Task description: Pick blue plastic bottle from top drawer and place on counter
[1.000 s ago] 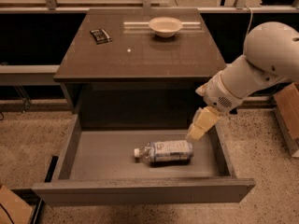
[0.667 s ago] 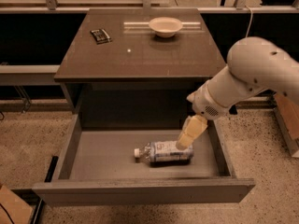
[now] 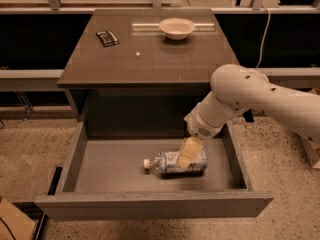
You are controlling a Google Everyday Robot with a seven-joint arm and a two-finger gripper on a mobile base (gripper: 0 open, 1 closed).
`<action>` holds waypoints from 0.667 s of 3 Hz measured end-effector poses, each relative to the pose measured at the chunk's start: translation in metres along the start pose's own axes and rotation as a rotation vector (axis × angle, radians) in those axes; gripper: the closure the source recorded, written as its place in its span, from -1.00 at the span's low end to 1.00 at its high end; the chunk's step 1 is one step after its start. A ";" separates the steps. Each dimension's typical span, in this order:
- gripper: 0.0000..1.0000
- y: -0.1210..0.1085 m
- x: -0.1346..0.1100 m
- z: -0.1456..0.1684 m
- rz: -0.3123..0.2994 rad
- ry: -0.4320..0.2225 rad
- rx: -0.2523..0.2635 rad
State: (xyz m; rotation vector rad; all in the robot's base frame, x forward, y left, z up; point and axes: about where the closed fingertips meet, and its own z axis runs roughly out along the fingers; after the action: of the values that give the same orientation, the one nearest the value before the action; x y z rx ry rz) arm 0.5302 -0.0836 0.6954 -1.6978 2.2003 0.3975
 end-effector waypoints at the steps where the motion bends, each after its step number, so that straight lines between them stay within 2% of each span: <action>1: -1.00 -0.002 0.020 0.053 0.031 0.049 -0.056; 2: -1.00 -0.001 0.036 0.082 0.080 0.072 -0.099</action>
Offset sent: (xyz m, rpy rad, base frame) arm -0.0014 -0.0019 -0.1236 -0.0486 0.2018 -0.0631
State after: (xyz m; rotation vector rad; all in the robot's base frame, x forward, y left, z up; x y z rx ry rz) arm 0.5299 -0.0817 0.6058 -1.7028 2.3422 0.4794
